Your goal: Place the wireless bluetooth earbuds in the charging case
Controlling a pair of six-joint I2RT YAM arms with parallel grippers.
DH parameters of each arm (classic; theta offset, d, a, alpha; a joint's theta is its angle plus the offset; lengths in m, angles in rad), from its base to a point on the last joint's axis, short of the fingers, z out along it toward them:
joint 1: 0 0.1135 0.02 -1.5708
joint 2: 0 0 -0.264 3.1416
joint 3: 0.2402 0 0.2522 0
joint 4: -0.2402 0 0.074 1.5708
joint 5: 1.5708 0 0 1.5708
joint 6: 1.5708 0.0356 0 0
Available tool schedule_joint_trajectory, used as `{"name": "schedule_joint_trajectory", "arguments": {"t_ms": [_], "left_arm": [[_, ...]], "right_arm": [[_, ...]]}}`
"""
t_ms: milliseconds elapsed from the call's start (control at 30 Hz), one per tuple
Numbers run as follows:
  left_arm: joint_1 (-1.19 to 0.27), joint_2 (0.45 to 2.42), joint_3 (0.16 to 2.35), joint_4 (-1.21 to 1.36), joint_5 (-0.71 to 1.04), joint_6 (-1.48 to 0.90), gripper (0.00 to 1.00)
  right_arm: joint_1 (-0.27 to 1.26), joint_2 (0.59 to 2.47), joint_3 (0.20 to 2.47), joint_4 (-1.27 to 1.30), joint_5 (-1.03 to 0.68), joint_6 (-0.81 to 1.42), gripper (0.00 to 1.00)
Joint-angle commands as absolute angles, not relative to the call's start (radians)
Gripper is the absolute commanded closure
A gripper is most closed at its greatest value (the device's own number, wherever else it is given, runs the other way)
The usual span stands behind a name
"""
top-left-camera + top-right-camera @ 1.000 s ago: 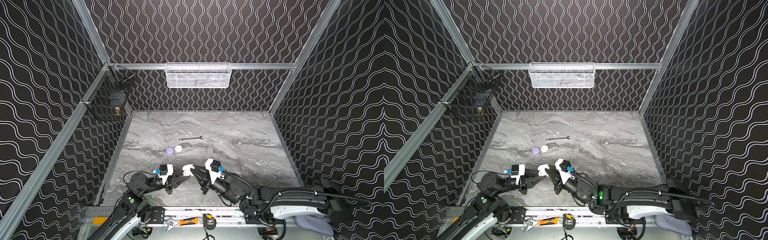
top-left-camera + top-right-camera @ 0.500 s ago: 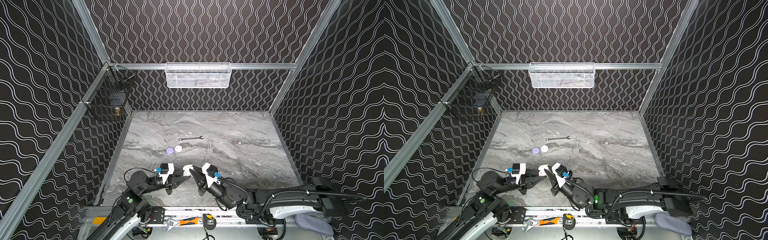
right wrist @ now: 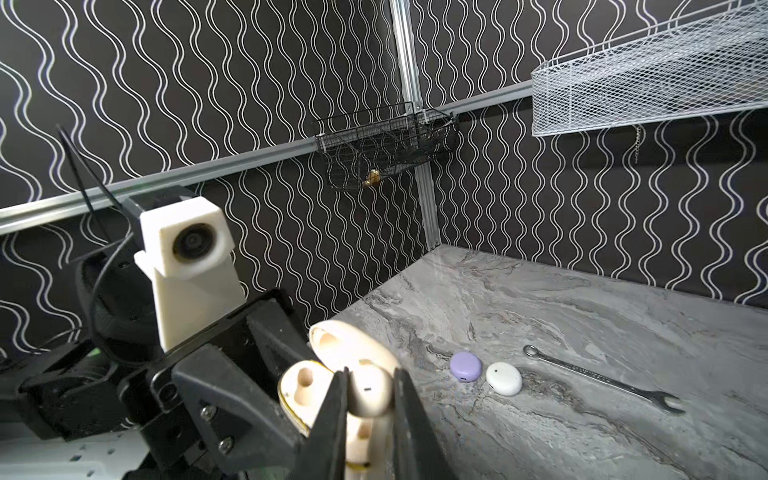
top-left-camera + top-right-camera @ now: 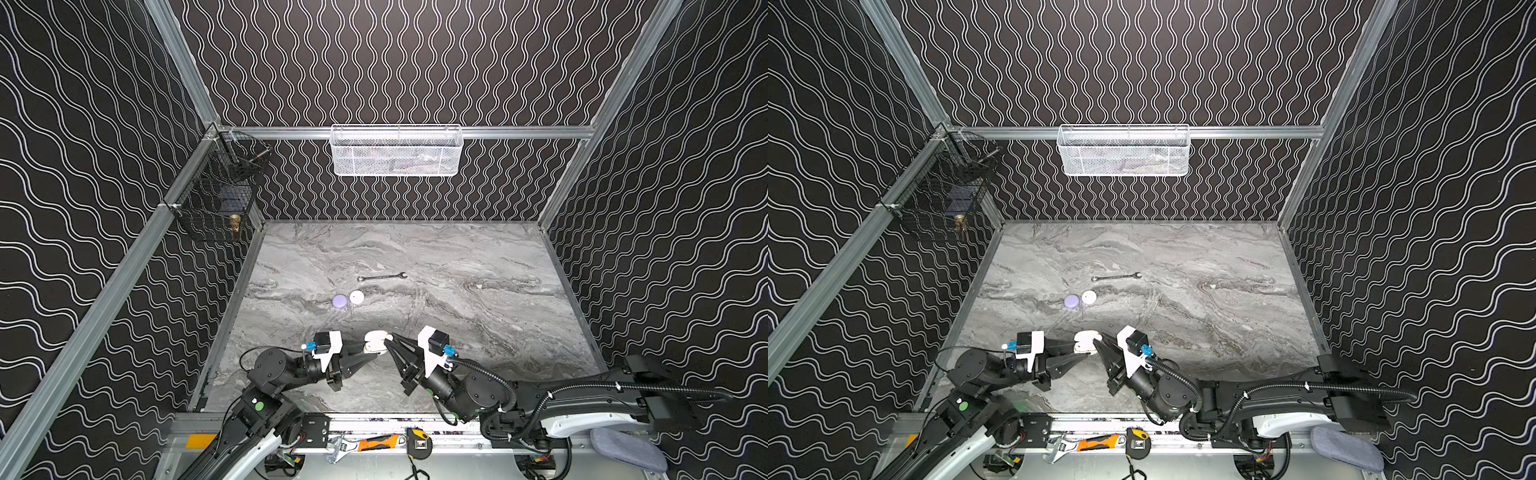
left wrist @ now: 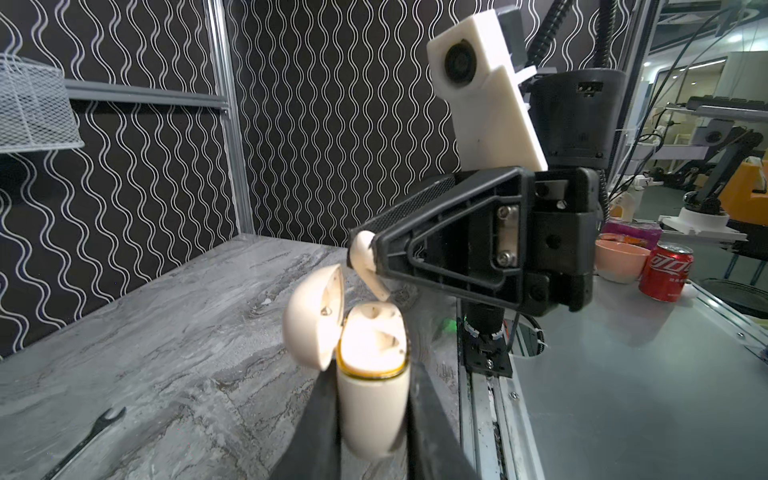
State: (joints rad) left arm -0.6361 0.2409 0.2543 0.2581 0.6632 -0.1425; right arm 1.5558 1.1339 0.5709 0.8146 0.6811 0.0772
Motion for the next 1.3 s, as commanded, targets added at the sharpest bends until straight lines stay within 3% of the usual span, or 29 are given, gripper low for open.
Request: {"name": "schedule_joint_trajectory", "arguments": {"t_ms": [0, 400, 767, 1267], "left_arm": [[-0.636, 0.237, 0.250, 0.361, 0.661, -0.112, 1.00], [-0.636, 0.248, 0.253, 0.355, 0.660, -0.096, 1.00], [-0.636, 0.249, 0.258, 0.368, 0.658, -0.114, 1.00], [-0.636, 0.236, 0.268, 0.378, 0.662, -0.141, 1.00]], "right_arm": [[1.558, 1.116, 0.573, 0.786, 0.664, 0.157, 0.91], [1.558, 1.051, 0.594, 0.789, 0.595, 0.148, 0.92], [1.547, 1.168, 0.618, 0.947, 0.589, 0.016, 0.92], [1.522, 1.187, 0.584, 1.006, 0.564, -0.013, 0.92]]}}
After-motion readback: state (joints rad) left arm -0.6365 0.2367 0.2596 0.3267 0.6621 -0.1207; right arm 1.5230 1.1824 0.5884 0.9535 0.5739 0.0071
